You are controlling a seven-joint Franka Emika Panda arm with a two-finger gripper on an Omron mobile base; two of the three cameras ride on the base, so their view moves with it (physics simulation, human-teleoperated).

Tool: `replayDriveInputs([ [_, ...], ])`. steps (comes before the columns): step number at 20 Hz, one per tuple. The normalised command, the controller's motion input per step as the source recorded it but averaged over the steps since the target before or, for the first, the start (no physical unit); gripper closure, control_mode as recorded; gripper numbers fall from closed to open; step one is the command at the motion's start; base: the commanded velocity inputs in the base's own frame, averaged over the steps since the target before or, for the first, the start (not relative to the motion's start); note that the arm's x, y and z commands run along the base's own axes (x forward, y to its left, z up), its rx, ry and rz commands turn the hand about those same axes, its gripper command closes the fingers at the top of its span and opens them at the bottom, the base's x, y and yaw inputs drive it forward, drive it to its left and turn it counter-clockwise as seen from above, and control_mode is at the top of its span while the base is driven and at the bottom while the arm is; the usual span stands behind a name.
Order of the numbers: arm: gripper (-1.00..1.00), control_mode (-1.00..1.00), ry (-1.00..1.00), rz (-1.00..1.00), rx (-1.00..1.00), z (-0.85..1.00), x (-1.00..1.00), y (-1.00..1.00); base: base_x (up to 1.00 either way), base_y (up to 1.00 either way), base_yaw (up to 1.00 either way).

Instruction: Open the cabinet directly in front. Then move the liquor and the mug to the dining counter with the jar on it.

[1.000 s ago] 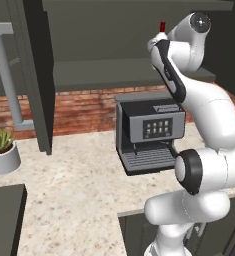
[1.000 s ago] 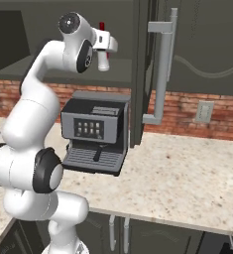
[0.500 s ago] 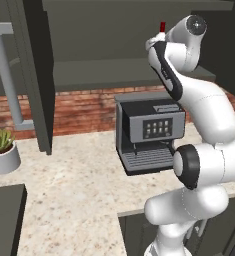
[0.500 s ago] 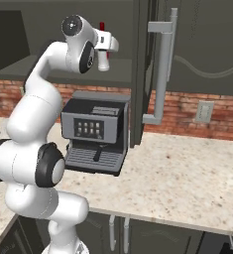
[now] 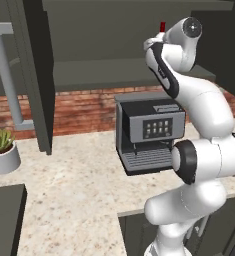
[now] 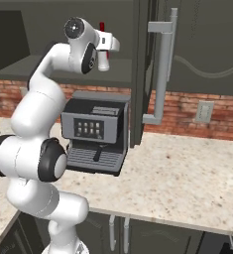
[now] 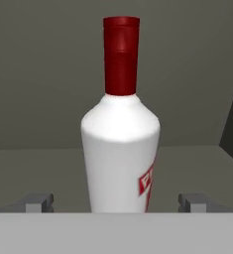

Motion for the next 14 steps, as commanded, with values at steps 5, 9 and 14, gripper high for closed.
replayDriveInputs([
  [5, -1.0, -1.0, -0.02, 0.0, 0.0, -0.02, 0.18, 0.0, 0.0, 0.0, 0.0],
  [9, -1.0, -1.0, -0.02, 0.0, 0.0, -0.02, 0.2, 0.0, 0.0, 0.0, 0.0],
  [14, -1.0, -1.0, -0.02, 0.0, 0.0, -0.03, 0.21, 0.0, 0.0, 0.0, 0.0],
])
